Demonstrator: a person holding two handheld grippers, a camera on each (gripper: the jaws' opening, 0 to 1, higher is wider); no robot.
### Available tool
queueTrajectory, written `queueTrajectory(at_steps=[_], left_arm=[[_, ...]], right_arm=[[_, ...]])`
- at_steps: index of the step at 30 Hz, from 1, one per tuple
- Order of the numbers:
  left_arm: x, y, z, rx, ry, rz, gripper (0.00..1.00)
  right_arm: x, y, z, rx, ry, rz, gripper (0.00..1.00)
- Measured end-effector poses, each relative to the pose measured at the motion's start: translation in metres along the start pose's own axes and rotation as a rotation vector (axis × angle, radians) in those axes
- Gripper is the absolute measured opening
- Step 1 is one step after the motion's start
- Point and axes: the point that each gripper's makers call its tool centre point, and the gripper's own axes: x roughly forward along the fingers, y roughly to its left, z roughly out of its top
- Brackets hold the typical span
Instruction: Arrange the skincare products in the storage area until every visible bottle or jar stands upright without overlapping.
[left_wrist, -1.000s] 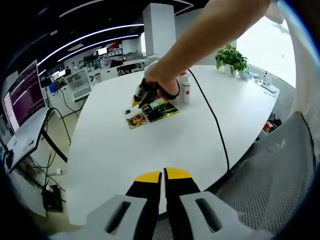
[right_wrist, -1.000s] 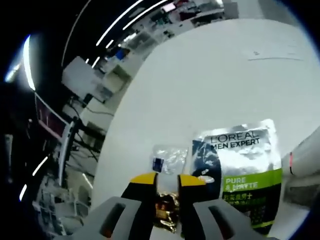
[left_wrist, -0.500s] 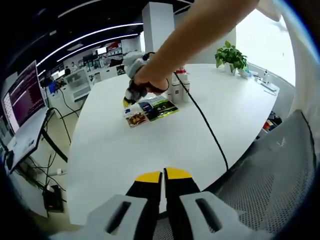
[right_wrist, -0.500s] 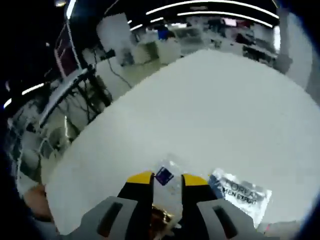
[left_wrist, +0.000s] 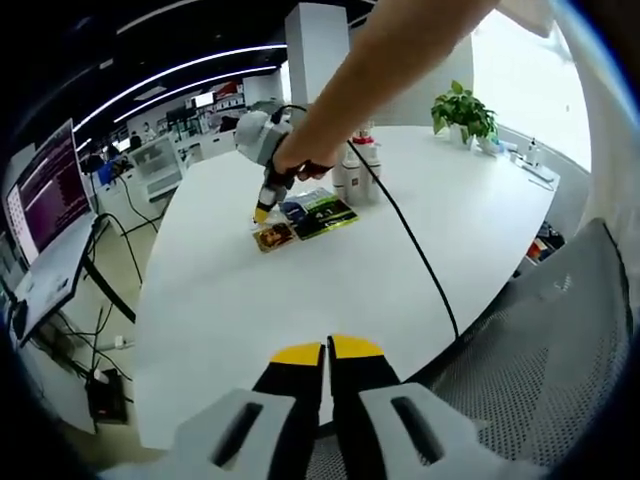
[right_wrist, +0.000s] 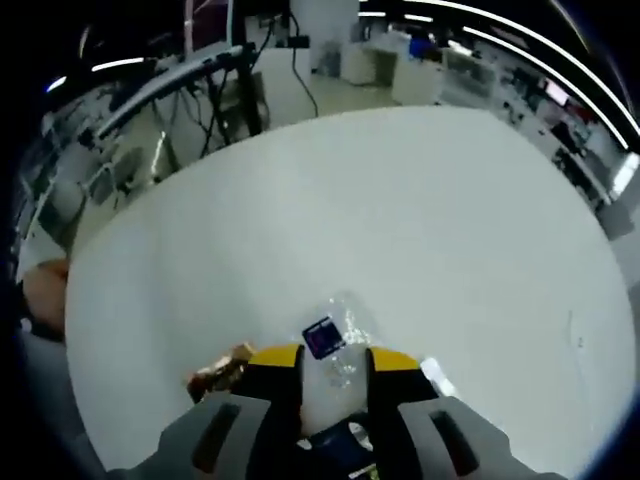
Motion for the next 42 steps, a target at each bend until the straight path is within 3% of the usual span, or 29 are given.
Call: queueTrajectory(at_steps=[3, 6, 10, 15, 19, 21, 26, 33, 42], left_arm=[[0.000, 0.000, 0.000, 0.001, -0.002, -0.001, 0.00], [0.000, 0.000, 0.001, 0.002, -0.004, 0.001, 0.00], [-0.001, 0.000, 0.001, 0.002, -0.006, 0.002, 0.00], [-0.001, 0.001, 0.003, 0.003, -0.013, 0.006, 0.00], [-0.003, 0.004, 0.008, 0.004, -0.037, 0.017, 0.00], [-0.002, 0.003, 0.007, 0.010, -0.035, 0.015, 0.00], [-0.002, 0.001, 0.007, 0.027, -0.035, 0.013, 0.00], [-0.005, 0.000, 0.012, 0.041, -0.064, 0.017, 0.02], [-0.007, 0.001, 0.020, 0.026, -0.105, 0.018, 0.05]], right_arm=[[-0.003, 0.001, 0.001, -0.005, 0.013, 0.002, 0.25], [-0.012, 0.002, 0.012, 0.026, -0.047, 0.000, 0.27], [-0.025, 0.002, 0.015, 0.062, -0.078, 0.001, 0.28], [-0.057, 0.028, 0.012, 0.134, -0.191, 0.055, 0.29], [-0.108, 0.074, 0.001, 0.125, -0.331, 0.124, 0.30], [-0.135, 0.091, -0.006, 0.127, -0.398, 0.125, 0.31], [-0.193, 0.112, -0.023, 0.169, -0.545, 0.107, 0.38], [-0.250, 0.133, -0.049, 0.169, -0.653, 0.082, 0.49], [-0.319, 0.164, -0.067, 0.075, -0.779, 0.080, 0.58]])
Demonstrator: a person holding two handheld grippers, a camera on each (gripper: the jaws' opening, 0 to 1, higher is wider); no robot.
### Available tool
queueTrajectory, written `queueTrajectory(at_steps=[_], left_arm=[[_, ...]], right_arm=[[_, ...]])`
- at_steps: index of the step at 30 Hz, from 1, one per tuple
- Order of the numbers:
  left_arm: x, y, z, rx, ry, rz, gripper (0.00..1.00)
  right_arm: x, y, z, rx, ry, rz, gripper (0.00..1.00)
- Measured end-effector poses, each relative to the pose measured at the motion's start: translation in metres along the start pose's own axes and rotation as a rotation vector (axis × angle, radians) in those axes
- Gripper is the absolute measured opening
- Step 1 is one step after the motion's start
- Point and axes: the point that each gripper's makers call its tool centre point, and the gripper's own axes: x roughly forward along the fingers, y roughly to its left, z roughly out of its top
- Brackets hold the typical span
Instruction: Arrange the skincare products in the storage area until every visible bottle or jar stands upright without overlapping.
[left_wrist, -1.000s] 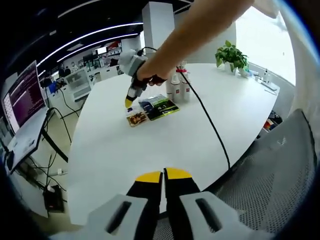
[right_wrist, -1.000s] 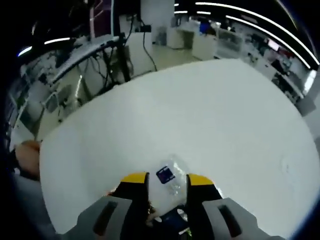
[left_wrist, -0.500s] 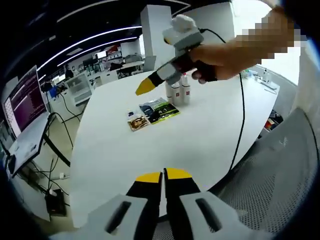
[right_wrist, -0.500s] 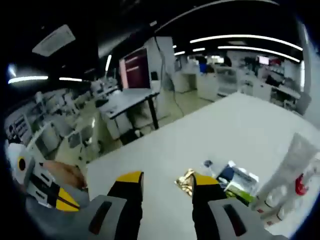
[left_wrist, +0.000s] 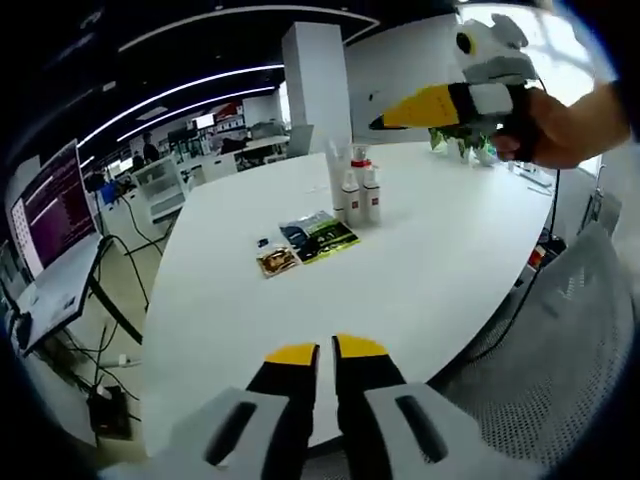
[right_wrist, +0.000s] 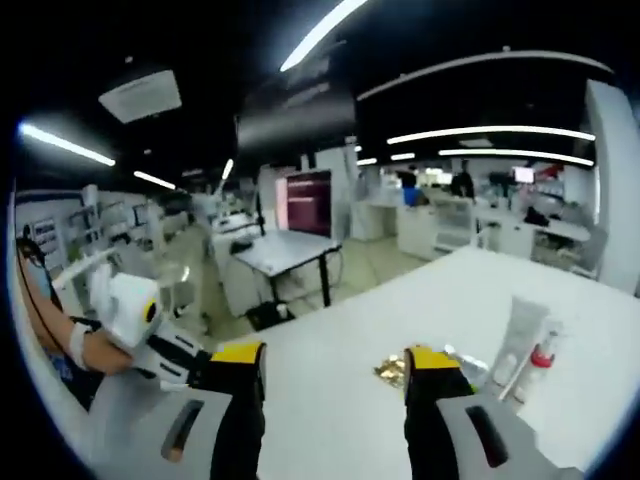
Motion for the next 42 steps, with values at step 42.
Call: queueTrajectory(at_steps=[42], left_arm=[[0.003, 0.001, 0.011, -0.050, -0.073, 0.054, 0.34]], right_arm=[[-0.050, 0.040, -0.092, -0.202, 0.119, -0.018, 0.65]])
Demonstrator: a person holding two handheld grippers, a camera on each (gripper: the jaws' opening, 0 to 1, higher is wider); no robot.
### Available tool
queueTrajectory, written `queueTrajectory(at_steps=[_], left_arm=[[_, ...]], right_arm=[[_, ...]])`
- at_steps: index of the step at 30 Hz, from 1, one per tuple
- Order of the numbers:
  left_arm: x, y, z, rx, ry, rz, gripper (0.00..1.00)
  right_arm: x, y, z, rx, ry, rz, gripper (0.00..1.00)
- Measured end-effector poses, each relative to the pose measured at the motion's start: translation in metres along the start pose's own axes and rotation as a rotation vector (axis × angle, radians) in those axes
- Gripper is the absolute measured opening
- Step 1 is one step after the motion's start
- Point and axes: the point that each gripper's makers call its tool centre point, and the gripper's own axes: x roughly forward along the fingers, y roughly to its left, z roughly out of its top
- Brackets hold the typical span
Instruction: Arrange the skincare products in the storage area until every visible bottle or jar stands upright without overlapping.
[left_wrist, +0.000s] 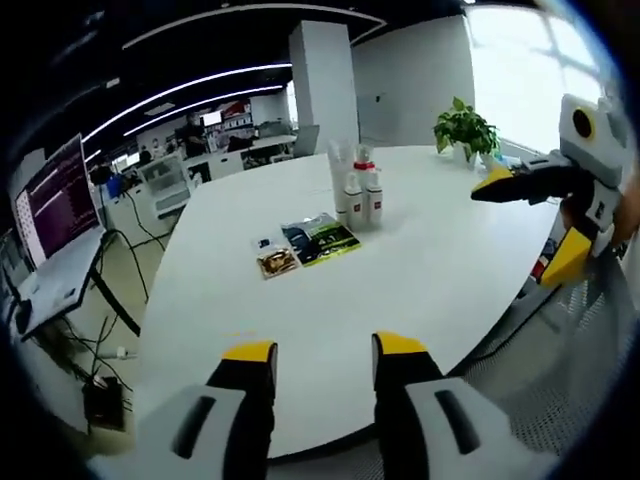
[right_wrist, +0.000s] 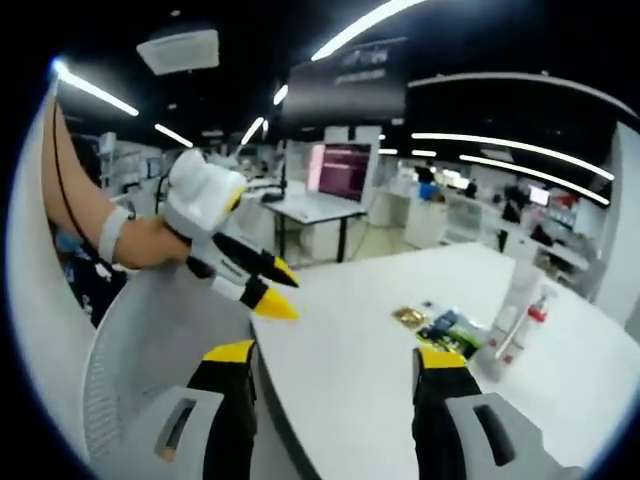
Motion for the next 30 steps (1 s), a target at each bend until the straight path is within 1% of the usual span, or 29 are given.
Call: queueTrajectory(at_steps=[1, 2, 4, 5, 7, 9, 11, 13, 14, 15, 16, 18, 20, 22, 23, 24, 26, 27, 30], left_arm=[[0.001, 0.000, -0.002, -0.004, 0.014, 0.003, 0.35], [0.001, 0.001, -0.002, -0.019, 0.012, 0.013, 0.38], [-0.001, -0.002, 0.008, -0.012, -0.044, 0.006, 0.49], [-0.001, -0.003, 0.013, 0.024, -0.079, 0.005, 0.53], [-0.002, -0.004, 0.015, 0.010, -0.089, 0.001, 0.57], [-0.002, -0.001, 0.017, -0.003, -0.101, 0.007, 0.59], [-0.003, 0.000, 0.021, -0.013, -0.119, 0.012, 0.63], [-0.004, -0.002, 0.026, -0.016, -0.148, 0.003, 0.68], [-0.005, -0.003, 0.030, -0.009, -0.181, -0.005, 0.72], [-0.004, -0.001, 0.030, -0.007, -0.172, 0.011, 0.78], [-0.006, 0.003, 0.036, 0.009, -0.204, 0.031, 0.83], [-0.010, 0.002, 0.049, 0.016, -0.273, 0.029, 0.92], [-0.011, 0.000, 0.051, -0.013, -0.285, 0.015, 0.96], [-0.010, -0.001, 0.050, -0.035, -0.277, 0.004, 0.96], [-0.010, -0.001, 0.050, -0.040, -0.278, 0.002, 0.95], [-0.011, -0.001, 0.052, -0.049, -0.286, -0.003, 0.96], [-0.015, -0.005, 0.062, -0.104, -0.345, -0.039, 0.96], [-0.017, -0.006, 0.065, -0.123, -0.363, -0.053, 0.96], [-0.019, -0.005, 0.067, -0.142, -0.377, -0.060, 0.96]], right_arm=[[0.001, 0.000, 0.002, 0.008, -0.005, 0.004, 0.66], [0.001, 0.001, 0.004, 0.020, -0.012, 0.010, 0.66], [0.002, 0.003, 0.005, 0.026, -0.018, 0.020, 0.67], [0.002, 0.006, 0.004, 0.018, -0.014, 0.025, 0.67], [0.002, 0.009, 0.002, -0.023, -0.003, 0.024, 0.67], [0.003, 0.010, 0.003, -0.030, -0.003, 0.024, 0.68], [0.003, 0.010, 0.004, -0.035, -0.007, 0.022, 0.68], [0.003, 0.007, -0.001, -0.041, 0.008, 0.009, 0.69], [0.005, 0.004, -0.004, -0.031, 0.022, -0.003, 0.69], [0.006, 0.000, -0.008, -0.035, 0.048, -0.017, 0.69], [0.006, -0.005, -0.008, -0.036, 0.054, -0.041, 0.69], [0.004, -0.013, 0.000, -0.016, 0.014, -0.075, 0.70], [0.001, -0.016, -0.001, -0.012, 0.013, -0.092, 0.72], [0.001, -0.022, -0.001, 0.011, 0.009, -0.115, 0.77], [0.001, -0.023, 0.003, 0.041, -0.019, -0.123, 0.80], [0.001, -0.025, 0.007, 0.053, -0.046, -0.129, 0.83], [-0.003, -0.028, 0.012, 0.066, -0.080, -0.148, 0.89], [-0.005, -0.029, 0.015, 0.081, -0.102, -0.160, 0.90], [-0.007, -0.035, 0.028, 0.156, -0.186, -0.174, 0.98]])
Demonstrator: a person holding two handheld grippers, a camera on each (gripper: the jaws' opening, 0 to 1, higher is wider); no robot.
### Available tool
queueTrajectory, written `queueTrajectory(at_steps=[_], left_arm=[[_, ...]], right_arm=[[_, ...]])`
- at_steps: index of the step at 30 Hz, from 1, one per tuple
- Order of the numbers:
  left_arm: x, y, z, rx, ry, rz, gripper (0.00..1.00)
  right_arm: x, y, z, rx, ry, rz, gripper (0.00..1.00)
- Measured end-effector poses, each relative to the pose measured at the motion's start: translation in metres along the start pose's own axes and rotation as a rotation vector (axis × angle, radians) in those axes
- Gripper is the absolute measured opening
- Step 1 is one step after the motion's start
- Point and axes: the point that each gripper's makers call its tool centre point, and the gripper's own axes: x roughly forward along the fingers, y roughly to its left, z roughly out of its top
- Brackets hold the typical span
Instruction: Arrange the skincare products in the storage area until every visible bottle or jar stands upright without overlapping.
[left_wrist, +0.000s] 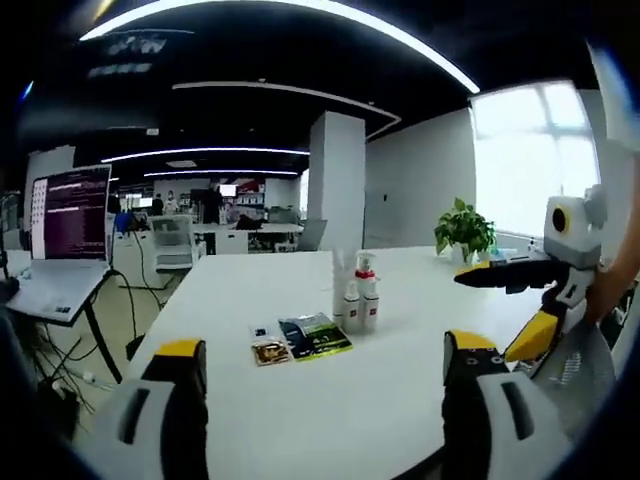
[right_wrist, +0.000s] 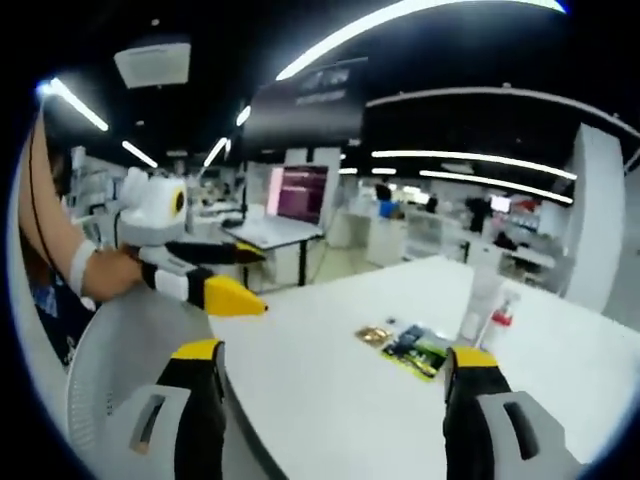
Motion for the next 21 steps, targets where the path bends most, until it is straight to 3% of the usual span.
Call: queueTrajectory(at_steps=[6, 9, 16, 21], left_arm=[[0.001, -0.003, -0.001, -0.004, -0.001, -0.017, 0.95], [0.002, -0.001, -0.007, 0.047, 0.032, -0.002, 0.94], [0.004, -0.001, -0.013, 0.034, 0.062, -0.002, 0.95], [0.003, -0.002, -0.016, 0.035, 0.077, -0.006, 0.94]], right_arm=[[-0.002, -0.002, 0.010, 0.050, -0.062, 0.000, 0.99], [-0.001, -0.002, 0.007, 0.042, -0.042, -0.003, 0.99], [0.001, 0.009, -0.002, 0.005, 0.013, 0.038, 0.89], [-0.005, 0.010, 0.007, 0.008, -0.030, 0.046, 0.86]])
